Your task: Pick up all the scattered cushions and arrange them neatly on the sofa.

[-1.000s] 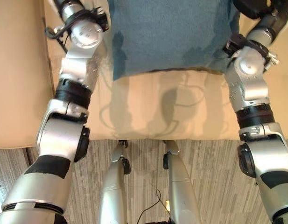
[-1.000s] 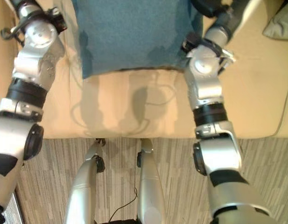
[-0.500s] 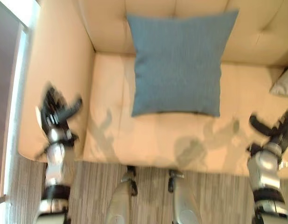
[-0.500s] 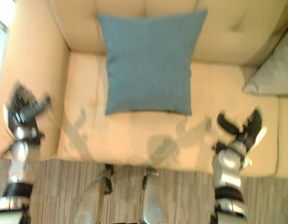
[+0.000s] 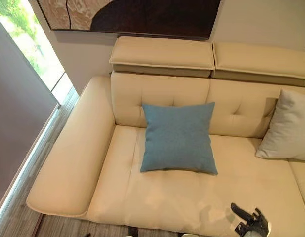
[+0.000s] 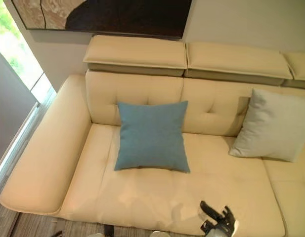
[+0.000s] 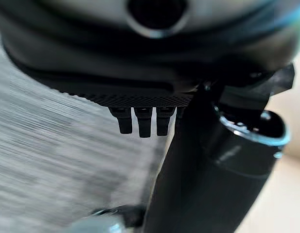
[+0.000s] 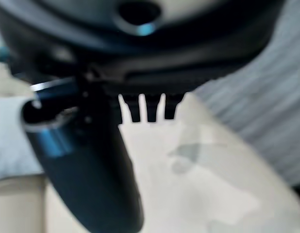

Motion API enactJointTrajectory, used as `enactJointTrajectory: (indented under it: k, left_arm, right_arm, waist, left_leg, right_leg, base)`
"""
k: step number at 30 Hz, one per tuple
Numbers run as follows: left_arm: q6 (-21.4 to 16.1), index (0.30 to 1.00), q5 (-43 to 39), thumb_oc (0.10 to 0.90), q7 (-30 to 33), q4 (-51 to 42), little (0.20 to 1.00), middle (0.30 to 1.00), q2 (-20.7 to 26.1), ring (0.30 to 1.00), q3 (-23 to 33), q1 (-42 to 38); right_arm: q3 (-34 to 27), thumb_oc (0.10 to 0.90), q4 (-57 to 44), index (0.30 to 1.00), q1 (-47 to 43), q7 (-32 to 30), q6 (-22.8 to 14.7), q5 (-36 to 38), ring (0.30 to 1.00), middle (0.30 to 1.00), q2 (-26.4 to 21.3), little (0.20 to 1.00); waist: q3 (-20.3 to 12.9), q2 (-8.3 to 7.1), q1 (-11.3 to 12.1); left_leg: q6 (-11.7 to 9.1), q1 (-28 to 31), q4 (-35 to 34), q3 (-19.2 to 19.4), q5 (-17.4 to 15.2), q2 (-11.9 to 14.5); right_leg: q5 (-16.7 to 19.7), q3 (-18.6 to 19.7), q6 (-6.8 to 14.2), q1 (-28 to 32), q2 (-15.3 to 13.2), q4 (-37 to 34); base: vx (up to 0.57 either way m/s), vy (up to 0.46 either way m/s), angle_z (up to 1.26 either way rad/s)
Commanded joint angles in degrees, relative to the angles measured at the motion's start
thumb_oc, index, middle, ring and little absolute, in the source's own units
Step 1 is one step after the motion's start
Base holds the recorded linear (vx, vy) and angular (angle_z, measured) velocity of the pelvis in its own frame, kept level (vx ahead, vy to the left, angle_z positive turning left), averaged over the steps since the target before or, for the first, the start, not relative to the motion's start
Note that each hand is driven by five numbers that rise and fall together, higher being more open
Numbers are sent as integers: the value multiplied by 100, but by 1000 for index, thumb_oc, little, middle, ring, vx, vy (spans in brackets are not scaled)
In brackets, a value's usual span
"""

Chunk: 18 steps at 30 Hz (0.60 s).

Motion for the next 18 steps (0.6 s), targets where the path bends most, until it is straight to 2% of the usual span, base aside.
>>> enactJointTrajectory:
  k: [1, 3, 4, 5, 6, 7, 8, 9, 12, 13, 14, 15, 17, 18]
  left_arm:
    - [44, 900, 454, 800, 108, 373, 900, 900, 111, 900, -211, -206]
    - [44, 900, 459, 800, 197, 353, 900, 900, 136, 900, -370, -322]
    - [38, 900, 397, 800, 223, 317, 900, 900, 156, 900, -437, -414]
    - [38, 900, 396, 800, 222, 317, 900, 900, 155, 900, -436, -418]
    - [13, 900, 295, 800, 255, 180, 900, 900, 183, 900, -581, -536]
    - [13, 900, 294, 800, 255, 180, 900, 900, 184, 900, -578, -537]
    - [-37, 900, 72, 800, 282, 44, 900, 900, 195, 900, -651, -690]
    - [-47, 900, 5, 800, 289, 1, 900, 900, 161, 900, -666, -743]
    - [-66, 900, -84, 800, 340, -38, 900, 900, 77, 900, -700, -901]
    - [-95, 900, -221, 800, 385, -37, 900, 900, 5, 900, -710, -1031]
    - [-95, 900, -221, 800, 385, -37, 900, 900, 3, 900, -710, -1032]
    - [-125, 900, -309, 800, 389, -58, 900, 900, -37, 900, -698, -998]
    - [-140, 900, -410, 800, 308, -63, 900, 900, -143, 900, -721, -901]
    - [-151, 900, -464, 800, 276, -56, 900, 900, -197, 900, -755, -853]
  right_arm:
    - [202, 800, 230, 900, 8, 33, -173, -121, 900, 900, 0, 900]
    - [443, 800, 401, 900, 36, 18, -110, -143, 900, 900, 105, 900]
    - [583, 800, 505, 900, -15, -15, -74, -187, 900, 900, 127, 900]
    - [583, 800, 508, 900, -20, -14, -75, -186, 900, 900, 126, 900]
    - [928, 800, 536, 900, -104, -3, 20, -318, 900, 900, 172, 900]
    - [930, 800, 538, 900, -108, -4, 20, -318, 900, 900, 172, 900]
    - [1270, 800, 487, 900, -285, -21, 71, -630, 900, 900, 94, 900]
    - [1369, 800, 475, 900, -318, 5, 99, -742, 900, 900, 68, 900]
    - [1534, 800, 453, 900, -356, 2, 131, -961, 900, 900, 20, 900]
    - [1736, 800, 484, 900, -313, -7, 223, -1207, 900, 900, -1, 900]
    - [1735, 800, 484, 900, -314, -8, 223, -1208, 900, 900, -4, 900]
    - [1749, 800, 485, 900, -251, 7, 241, -1247, 900, 900, 18, 900]
    - [1685, 800, 632, 900, -154, -5, 259, -1278, 900, 900, 45, 900]
    - [1625, 800, 653, 900, -142, -41, 244, -1233, 900, 900, 41, 900]
  waist:
    - [-360, -63, 517]
    - [-428, -206, 562]
    - [-440, -253, 575]
    - [-450, -238, 578]
    - [-377, -205, 641]
    - [-385, -206, 629]
    - [-233, -62, 714]
    - [-175, 4, 705]
    - [0, 68, 631]
    - [192, -17, 526]
    - [181, 0, 526]
    - [197, -50, 464]
    - [167, -142, 355]
    - [145, -207, 304]
  left_leg:
    - [98, -419, 125, -94, -167, -126]
    - [61, -704, 237, -237, -26, -160]
    - [33, -919, 316, -314, 48, -155]
    - [29, -940, 319, -316, 58, -134]
    - [-51, -1284, 394, -469, 320, 29]
    - [-55, -1301, 401, -480, 321, 28]
    - [-286, -1537, 243, -608, 830, 326]
    - [-352, -1553, 63, -683, 968, 416]
    - [-446, -1598, -208, -665, 988, 489]
    - [-358, -1546, 0, -451, 676, 499]
    - [-361, -1569, 12, -459, 676, 516]
    - [-310, -1456, 309, -464, 551, 484]
    - [-204, -1273, 1066, -591, -7, 342]
    - [-168, -1196, 1652, -689, -324, 237]
  right_leg:
    - [-416, -155, 477, 779, -131, 1813]
    - [-419, 490, 483, 1083, 84, 1730]
    - [-653, 777, 394, 1223, 222, 1565]
    - [-633, 782, 389, 1205, 242, 1556]
    - [-1500, 1021, 24, 1274, 512, 1286]
    - [-1513, 1011, 20, 1257, 515, 1306]
    - [-2076, 912, -257, 1164, 793, 1187]
    - [-2215, 854, -353, 1100, 921, 1139]
    - [-2198, 661, -432, 967, 1017, 1099]
    - [-2005, 501, -457, 805, 941, 1077]
    - [-1989, 501, -460, 792, 959, 1068]
    - [-1847, 427, -441, 725, 900, 1036]
    - [-1626, 306, -410, 551, 739, 952]
    - [-1528, 331, -418, 449, 652, 912]
  base:
    - [-431, -233, -20]
    - [-446, -262, 12]
    - [-286, -159, 40]
    - [-481, -244, 50]
    - [-340, -169, 46]
    - [-719, -369, 43]
    - [-545, -284, 24]
    - [-738, -377, 18]
    - [-496, -179, 22]
    - [-422, -91, 32]
    - [-575, -128, 34]
    - [-311, -66, 34]
    - [-421, -67, 23]
    - [-362, -23, 23]
